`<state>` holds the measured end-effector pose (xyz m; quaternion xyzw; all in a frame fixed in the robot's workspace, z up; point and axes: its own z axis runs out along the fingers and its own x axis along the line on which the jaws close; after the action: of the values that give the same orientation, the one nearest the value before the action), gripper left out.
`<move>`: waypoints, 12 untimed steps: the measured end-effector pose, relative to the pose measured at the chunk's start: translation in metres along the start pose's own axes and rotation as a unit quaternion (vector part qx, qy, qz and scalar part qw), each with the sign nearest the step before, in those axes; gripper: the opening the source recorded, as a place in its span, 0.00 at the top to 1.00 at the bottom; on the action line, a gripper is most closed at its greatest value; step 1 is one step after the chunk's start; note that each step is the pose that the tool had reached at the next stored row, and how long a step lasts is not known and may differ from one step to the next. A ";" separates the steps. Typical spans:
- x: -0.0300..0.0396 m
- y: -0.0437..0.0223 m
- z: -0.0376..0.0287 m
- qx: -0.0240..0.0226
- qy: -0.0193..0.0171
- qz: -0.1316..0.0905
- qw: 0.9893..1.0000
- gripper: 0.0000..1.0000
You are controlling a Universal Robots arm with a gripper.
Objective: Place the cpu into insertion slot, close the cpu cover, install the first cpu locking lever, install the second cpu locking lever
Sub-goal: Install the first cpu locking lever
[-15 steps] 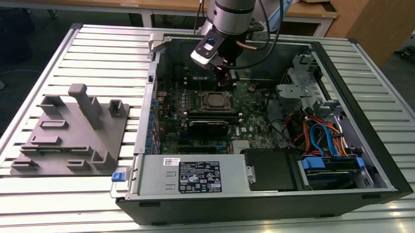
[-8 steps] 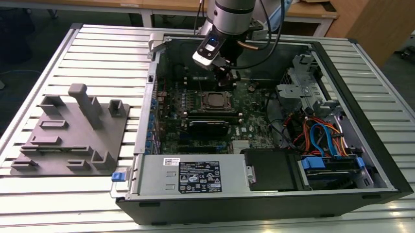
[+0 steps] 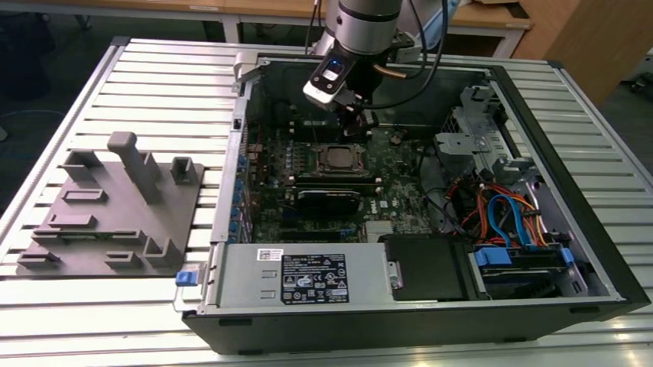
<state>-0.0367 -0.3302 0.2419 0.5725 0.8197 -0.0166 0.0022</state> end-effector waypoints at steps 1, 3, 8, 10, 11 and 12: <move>0.0000 0.0000 0.0000 0.000 0.000 -0.001 1.000 0.90; 0.0000 0.0000 0.0000 0.000 0.000 -0.001 1.000 0.90; 0.0000 0.0000 0.0000 0.000 0.000 -0.001 1.000 0.90; 0.0000 0.0000 0.0000 0.000 0.000 -0.001 1.000 0.90; 0.0000 0.0000 0.0000 0.000 0.000 -0.002 1.000 0.90; 0.0000 0.0000 0.0000 0.000 0.000 -0.003 1.000 0.90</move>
<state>-0.0367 -0.3302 0.2419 0.5702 0.8213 -0.0166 0.0023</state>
